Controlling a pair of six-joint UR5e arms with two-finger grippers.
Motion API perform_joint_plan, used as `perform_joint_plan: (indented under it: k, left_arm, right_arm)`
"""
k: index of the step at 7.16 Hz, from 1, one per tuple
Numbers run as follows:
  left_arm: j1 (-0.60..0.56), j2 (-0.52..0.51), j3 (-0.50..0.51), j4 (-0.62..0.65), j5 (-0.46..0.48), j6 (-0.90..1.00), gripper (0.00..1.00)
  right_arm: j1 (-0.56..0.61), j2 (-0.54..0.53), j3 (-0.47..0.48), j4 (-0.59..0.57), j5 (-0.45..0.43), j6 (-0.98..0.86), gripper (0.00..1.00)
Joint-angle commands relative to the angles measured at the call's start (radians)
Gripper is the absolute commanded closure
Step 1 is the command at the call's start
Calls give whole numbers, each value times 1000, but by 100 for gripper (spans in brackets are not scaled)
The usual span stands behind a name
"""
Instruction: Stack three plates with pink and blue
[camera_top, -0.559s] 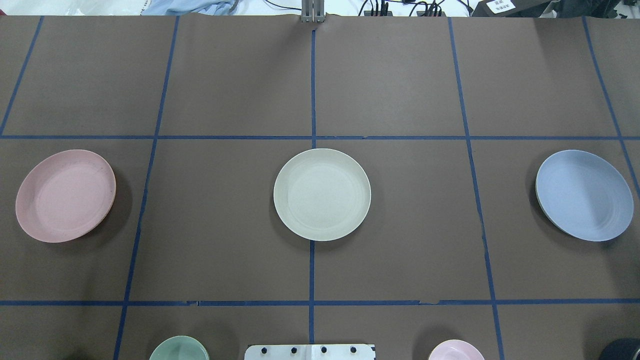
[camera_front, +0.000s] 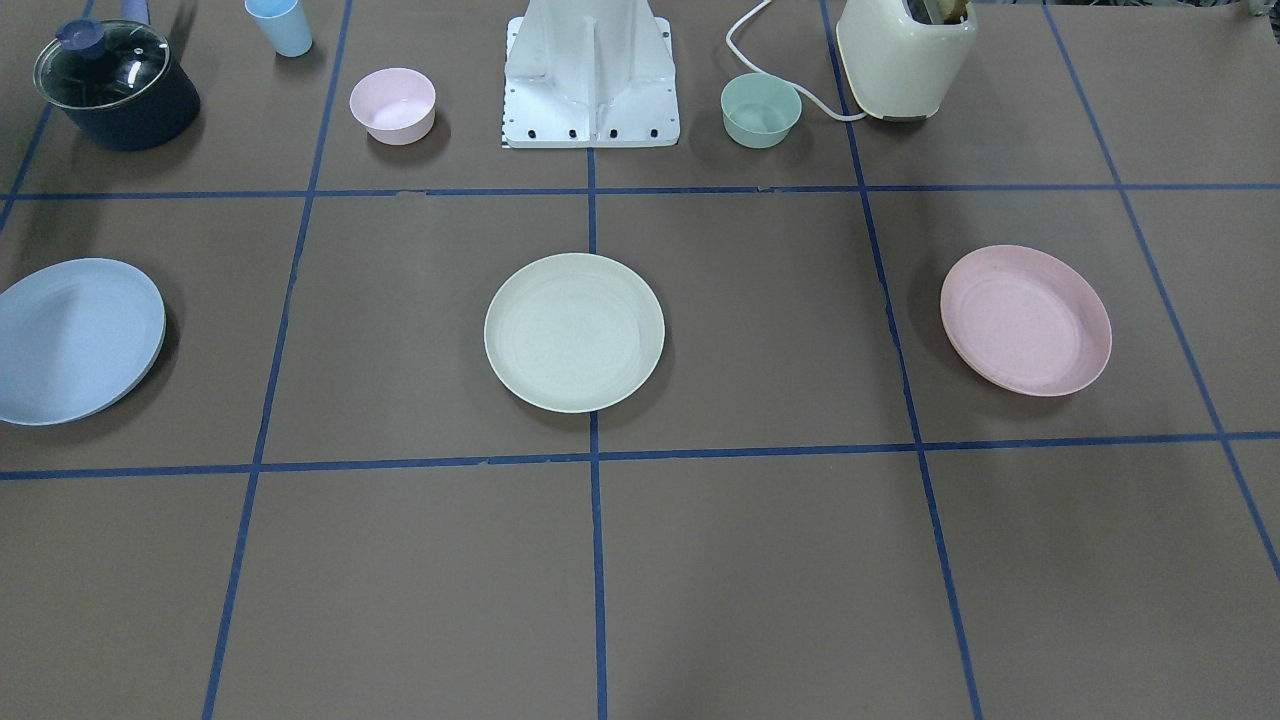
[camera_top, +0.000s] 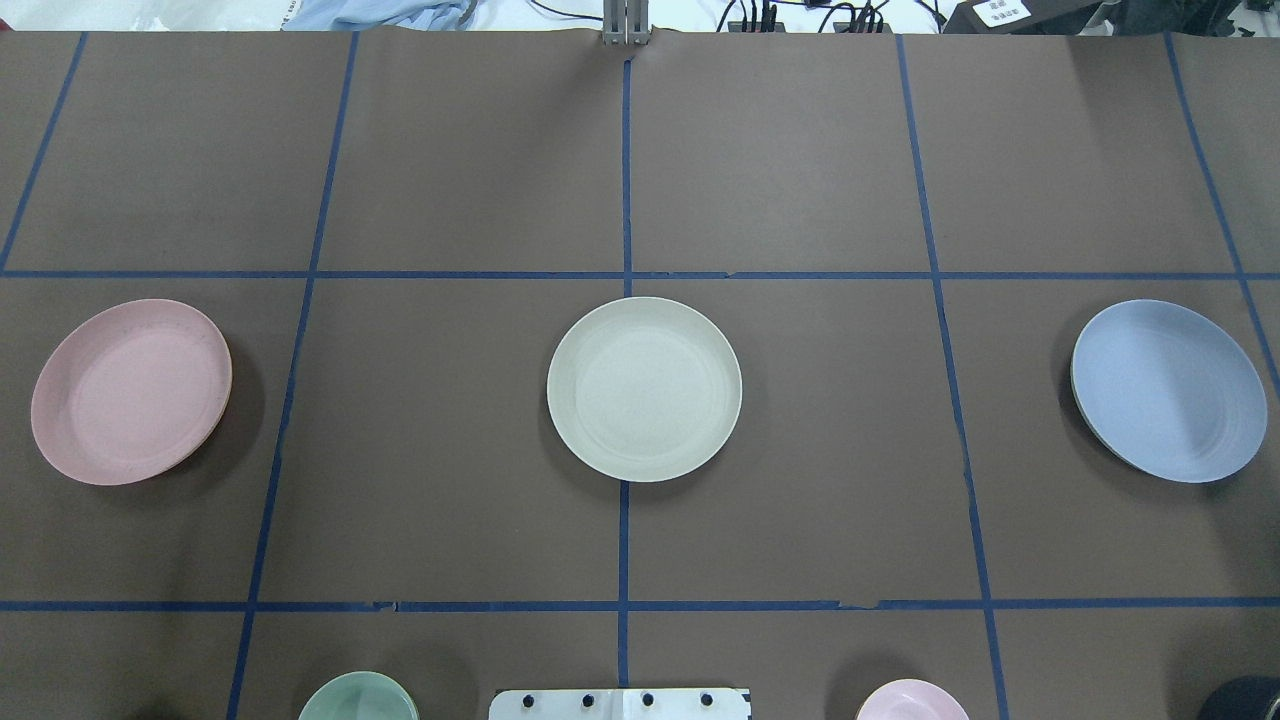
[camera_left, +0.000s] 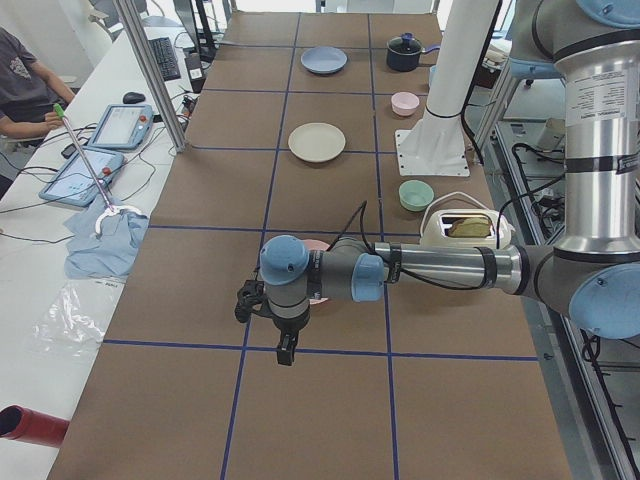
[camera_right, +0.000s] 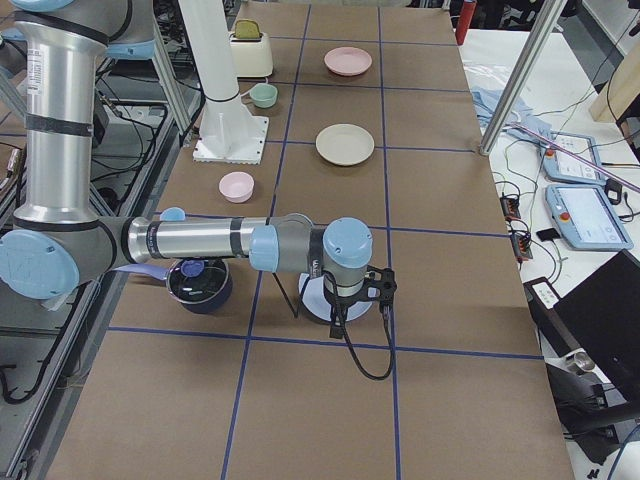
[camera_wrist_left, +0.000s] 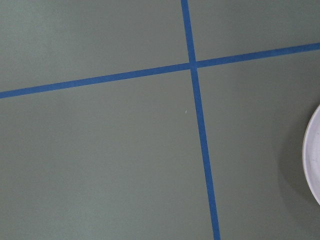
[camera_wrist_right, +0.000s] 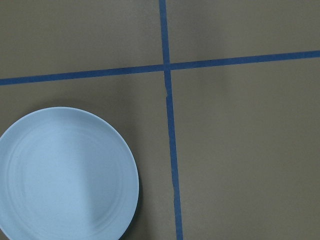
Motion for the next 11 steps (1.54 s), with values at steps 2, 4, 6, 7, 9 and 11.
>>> perform_joint_plan:
  k: [2, 4, 6, 7, 9, 11]
  left_arm:
    - [2, -7, -11, -40, -3, 0, 0]
    - [9, -36, -25, -50, -34, -11, 0]
    - [17, -78, 18, -89, -40, -32, 0]
    - [18, -91, 29, -184, -51, -76, 0]
    - [21, -91, 105, -312, -74, -110, 0]
    - [58, -55, 210, -508, -98, -291, 0]
  right_arm:
    - [2, -4, -3, -1, 5, 3, 0]
    - [5, -1, 1, -1, 5, 3, 0]
    - [7, -3, 6, -1, 8, 3, 0]
    - [7, -3, 7, -1, 9, 3, 0]
    - [7, 2, 12, 0, 9, 3, 0]
    - [5, 11, 9, 2, 9, 0, 0]
